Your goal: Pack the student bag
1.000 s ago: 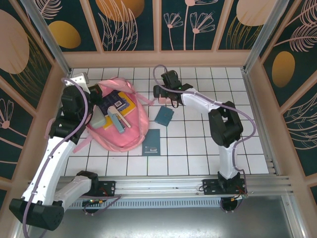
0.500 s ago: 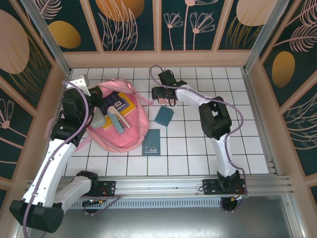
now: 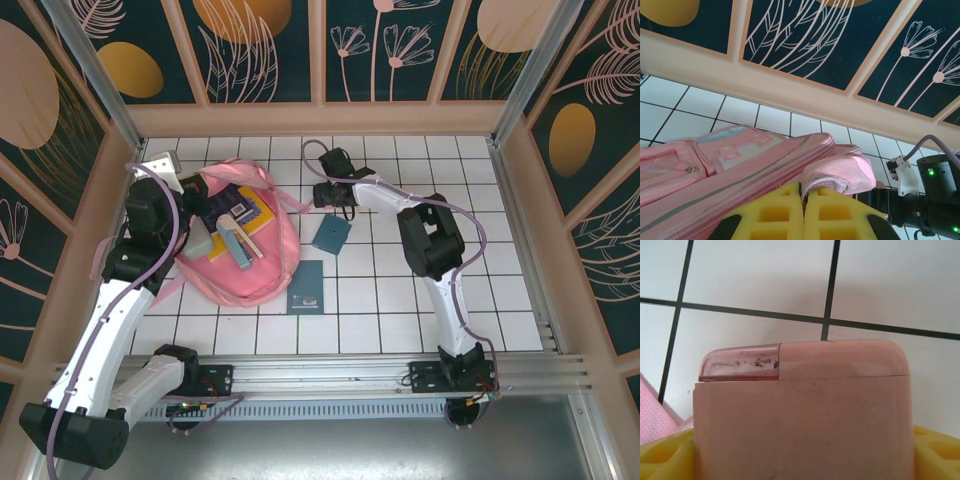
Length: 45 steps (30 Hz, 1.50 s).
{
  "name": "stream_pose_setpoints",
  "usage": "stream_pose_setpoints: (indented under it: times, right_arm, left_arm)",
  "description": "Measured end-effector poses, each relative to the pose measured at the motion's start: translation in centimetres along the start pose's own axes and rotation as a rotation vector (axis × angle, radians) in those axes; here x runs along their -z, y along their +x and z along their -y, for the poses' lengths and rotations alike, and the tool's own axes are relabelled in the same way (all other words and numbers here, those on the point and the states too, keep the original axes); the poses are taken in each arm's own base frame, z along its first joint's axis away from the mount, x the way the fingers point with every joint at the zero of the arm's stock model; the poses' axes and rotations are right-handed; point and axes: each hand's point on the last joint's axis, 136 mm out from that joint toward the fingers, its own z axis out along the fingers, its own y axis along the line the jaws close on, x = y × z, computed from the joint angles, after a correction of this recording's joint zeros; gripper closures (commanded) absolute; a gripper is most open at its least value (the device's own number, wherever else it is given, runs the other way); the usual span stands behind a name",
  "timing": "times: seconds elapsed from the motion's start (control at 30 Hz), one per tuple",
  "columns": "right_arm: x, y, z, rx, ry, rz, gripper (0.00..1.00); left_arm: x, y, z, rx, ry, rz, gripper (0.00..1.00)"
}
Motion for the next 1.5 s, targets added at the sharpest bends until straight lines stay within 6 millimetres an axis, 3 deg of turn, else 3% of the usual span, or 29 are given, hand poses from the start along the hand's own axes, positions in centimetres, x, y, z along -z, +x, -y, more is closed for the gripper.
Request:
stream_pose_setpoints:
  times: [0.2, 0.33, 0.43, 0.6, 0.67, 0.8, 1.0, 1.33, 1.5]
  right_arm:
    - [0.3, 0.2, 0.4, 0.003, 0.019, 0.004, 0.34]
    - [2.0, 0.1, 0.9, 0.005, 0.027, 0.017, 0.34]
    - [4.8, -1.1, 1.0, 0.002, 0.017, 0.063, 0.34]
    - [12.0, -3.4, 0.3, -0.006, -0.041, 0.186, 0.35]
    - [14.8, -3.8, -0.9, 0.006, -0.083, 0.233, 0.35]
    - [19.1, -3.0, -5.4, 0.065, -0.197, 0.285, 0.36]
    - [22.9, 0.3, -12.3, 0.156, -0.378, 0.288, 0.36]
    - [25.8, 3.2, -19.4, 0.171, -0.628, 0.267, 0.37]
    - [24.1, 4.3, -21.5, 0.16, -0.68, 0.225, 0.37]
  left_arm:
    - [-0.3, 0.1, 0.3, 0.007, 0.014, -0.014, 1.0]
    - [-0.5, -0.2, 0.6, 0.007, 0.015, -0.021, 1.0]
    - [-0.6, -0.7, 0.8, 0.006, 0.014, -0.025, 1.0]
    - [-0.8, -1.2, 1.1, 0.006, 0.012, -0.045, 1.0]
    - [-1.0, -1.4, 1.3, 0.007, 0.018, -0.05, 1.0]
    - [-1.2, -1.3, 1.8, 0.007, 0.038, -0.077, 1.0]
    - [-1.6, -1.1, 2.6, 0.014, 0.073, -0.11, 1.0]
    - [-1.6, -0.8, 3.5, 0.025, 0.116, -0.141, 1.0]
    - [-1.5, -0.6, 3.7, 0.026, 0.131, -0.152, 1.0]
